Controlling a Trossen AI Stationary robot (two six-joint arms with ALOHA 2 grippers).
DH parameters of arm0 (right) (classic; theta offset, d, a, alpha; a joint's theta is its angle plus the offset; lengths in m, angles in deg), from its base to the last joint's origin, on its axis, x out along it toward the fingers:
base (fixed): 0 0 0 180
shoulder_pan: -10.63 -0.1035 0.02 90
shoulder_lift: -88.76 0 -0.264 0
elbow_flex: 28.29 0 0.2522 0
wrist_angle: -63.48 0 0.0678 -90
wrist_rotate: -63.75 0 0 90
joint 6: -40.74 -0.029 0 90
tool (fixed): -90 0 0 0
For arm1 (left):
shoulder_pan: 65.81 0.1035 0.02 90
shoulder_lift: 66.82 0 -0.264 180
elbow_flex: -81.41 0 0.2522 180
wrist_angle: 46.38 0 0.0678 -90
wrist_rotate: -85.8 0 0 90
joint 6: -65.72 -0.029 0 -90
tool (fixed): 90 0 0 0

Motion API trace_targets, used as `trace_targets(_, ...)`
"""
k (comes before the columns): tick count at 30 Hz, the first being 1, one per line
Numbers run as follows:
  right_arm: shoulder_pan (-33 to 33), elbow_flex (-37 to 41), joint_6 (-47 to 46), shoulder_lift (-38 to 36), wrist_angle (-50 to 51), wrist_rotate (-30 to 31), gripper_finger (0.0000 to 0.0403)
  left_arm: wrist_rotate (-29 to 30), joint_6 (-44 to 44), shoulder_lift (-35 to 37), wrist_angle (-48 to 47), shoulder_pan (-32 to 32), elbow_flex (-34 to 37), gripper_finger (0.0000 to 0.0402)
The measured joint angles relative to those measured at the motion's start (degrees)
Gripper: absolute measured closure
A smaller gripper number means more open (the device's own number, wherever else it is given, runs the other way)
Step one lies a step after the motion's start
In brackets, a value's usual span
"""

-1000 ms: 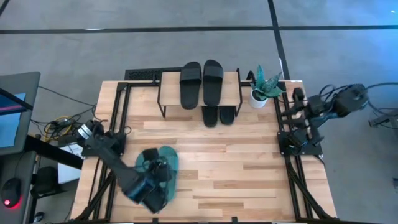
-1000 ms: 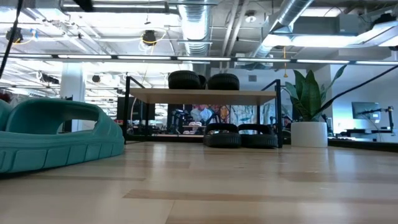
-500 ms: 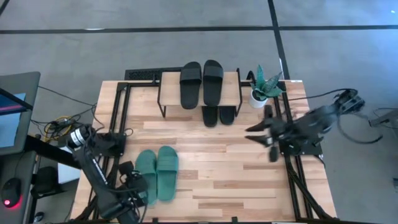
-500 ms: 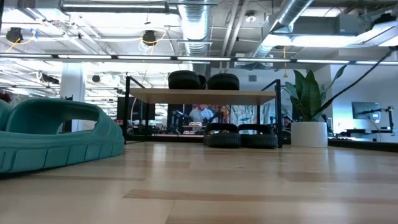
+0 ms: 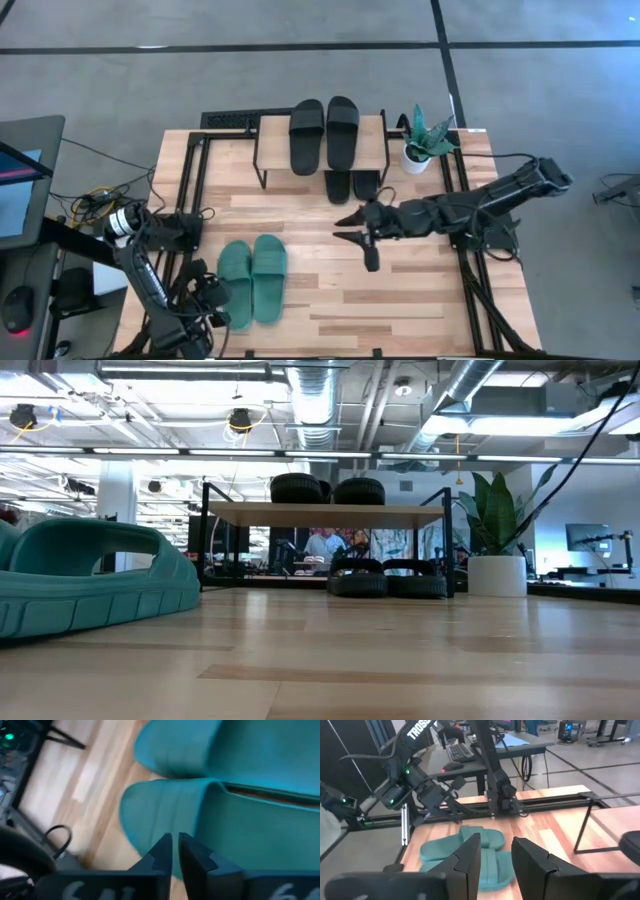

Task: Pick and place slides into the shelf
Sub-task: Put the right green slide under the shelf

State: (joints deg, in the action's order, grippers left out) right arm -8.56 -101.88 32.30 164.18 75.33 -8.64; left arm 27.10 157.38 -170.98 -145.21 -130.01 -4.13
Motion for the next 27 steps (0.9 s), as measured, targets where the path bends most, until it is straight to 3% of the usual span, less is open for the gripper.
trace_targets(5, 2.09, -0.01, -0.56, 1.83, -1.13, -1.21, 0.0305, 0.02, -6.46, 0.02, 7.07, 0.03, 2.39, 0.0333)
trace_targets(13, 3.74, -0.04, -0.10, 1.84, 0.45, -1.27, 0.0305, -0.89, -5.03, 0.01, 6.62, 0.04, 3.45, 0.0277)
trace_targets(18, 4.38, -0.14, -0.14, 4.14, 2.02, -1.61, 0.0305, -0.51, -6.30, 0.02, 6.20, 0.04, 3.38, 0.0267)
trace_targets(24, 4.28, -0.09, -0.46, 8.46, 0.23, -5.95, 0.0305, 7.11, -10.61, 0.02, 6.64, 1.92, 1.75, 0.0267)
trace_targets(27, 4.19, -0.05, -1.04, 9.21, -2.63, -5.97, 0.0305, 8.23, -15.46, 0.02, 7.96, 4.62, 1.69, 0.0267)
